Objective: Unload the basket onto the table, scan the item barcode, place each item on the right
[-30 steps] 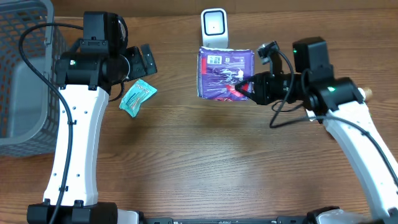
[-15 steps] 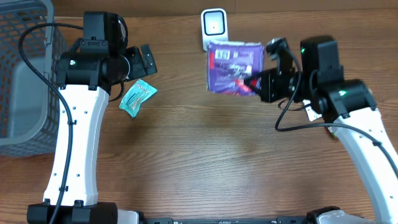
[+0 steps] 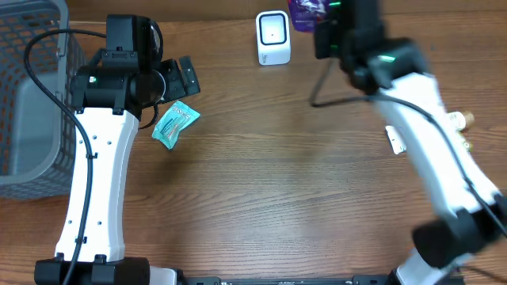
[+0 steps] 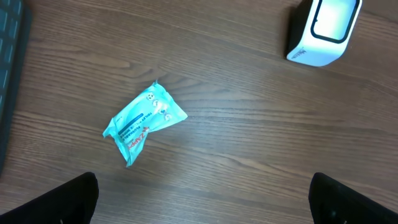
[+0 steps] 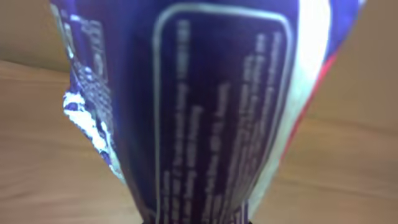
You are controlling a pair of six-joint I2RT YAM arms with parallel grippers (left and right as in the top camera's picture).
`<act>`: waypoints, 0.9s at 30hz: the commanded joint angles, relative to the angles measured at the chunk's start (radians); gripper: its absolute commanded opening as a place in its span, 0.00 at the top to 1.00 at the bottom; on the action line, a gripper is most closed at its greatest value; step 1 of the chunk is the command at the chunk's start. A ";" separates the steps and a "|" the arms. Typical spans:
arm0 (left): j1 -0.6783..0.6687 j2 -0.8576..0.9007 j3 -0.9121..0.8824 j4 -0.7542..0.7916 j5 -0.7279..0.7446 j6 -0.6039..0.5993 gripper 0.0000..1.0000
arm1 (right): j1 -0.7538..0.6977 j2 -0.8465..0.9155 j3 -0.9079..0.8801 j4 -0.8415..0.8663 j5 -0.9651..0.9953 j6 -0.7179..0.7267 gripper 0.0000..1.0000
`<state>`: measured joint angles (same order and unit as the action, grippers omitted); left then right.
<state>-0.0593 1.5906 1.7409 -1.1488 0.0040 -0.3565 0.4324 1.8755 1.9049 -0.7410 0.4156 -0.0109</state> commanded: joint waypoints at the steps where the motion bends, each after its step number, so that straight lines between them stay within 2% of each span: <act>1: 0.000 0.006 0.010 0.000 0.004 0.020 0.00 | 0.037 0.114 0.011 0.101 0.383 -0.150 0.96; 4: 0.000 0.006 0.010 0.000 0.004 0.020 0.00 | 0.050 0.227 0.011 0.230 0.450 -0.342 0.96; 8: 0.000 0.006 0.010 0.000 0.004 0.020 0.01 | 0.058 0.308 0.011 0.356 0.566 -0.492 0.96; 12: 0.000 0.006 0.010 0.000 0.004 0.020 0.00 | 0.071 0.354 0.011 0.474 0.607 -0.522 0.96; 17: 0.000 0.006 0.010 0.000 0.004 0.020 0.00 | 0.083 0.393 0.011 0.523 0.638 -0.524 0.96; 23: 0.000 0.006 0.010 0.000 0.004 0.020 0.00 | 0.129 0.440 0.010 0.587 0.726 -0.678 0.96; 27: 0.000 0.006 0.010 0.000 0.004 0.020 0.00 | 0.154 0.452 0.009 0.653 0.737 -0.722 0.96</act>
<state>-0.0593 1.5909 1.7409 -1.1492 0.0036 -0.3565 0.5629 2.3219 1.9034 -0.1184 1.0996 -0.6712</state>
